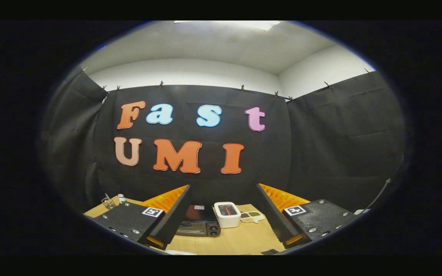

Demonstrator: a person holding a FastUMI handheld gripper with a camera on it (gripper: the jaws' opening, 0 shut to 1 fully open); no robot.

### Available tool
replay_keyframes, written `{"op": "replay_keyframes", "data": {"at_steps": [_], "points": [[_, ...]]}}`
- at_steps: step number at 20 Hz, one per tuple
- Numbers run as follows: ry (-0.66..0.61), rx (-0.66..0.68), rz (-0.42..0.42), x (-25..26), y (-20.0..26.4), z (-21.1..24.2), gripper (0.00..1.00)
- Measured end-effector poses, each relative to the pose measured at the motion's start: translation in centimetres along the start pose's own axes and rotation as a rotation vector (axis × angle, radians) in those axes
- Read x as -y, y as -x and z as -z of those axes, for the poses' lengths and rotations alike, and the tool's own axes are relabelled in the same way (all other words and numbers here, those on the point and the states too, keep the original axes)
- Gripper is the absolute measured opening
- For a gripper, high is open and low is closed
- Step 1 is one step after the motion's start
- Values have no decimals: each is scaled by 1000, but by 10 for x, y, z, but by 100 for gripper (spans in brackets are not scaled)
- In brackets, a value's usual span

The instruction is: Open the toaster oven, put the food inside, and close the toaster oven door.

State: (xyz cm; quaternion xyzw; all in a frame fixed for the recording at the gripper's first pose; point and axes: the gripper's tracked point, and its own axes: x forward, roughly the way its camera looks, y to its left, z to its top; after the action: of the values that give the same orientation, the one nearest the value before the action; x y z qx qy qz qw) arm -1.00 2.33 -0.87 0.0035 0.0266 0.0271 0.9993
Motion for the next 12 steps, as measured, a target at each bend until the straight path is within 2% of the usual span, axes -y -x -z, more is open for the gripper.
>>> {"op": "replay_keyframes", "data": {"at_steps": [6,12], "points": [[-8,-44,-73,-42,-17,29,99],[-42,-122,-144,-99,-52,90,99]]}}
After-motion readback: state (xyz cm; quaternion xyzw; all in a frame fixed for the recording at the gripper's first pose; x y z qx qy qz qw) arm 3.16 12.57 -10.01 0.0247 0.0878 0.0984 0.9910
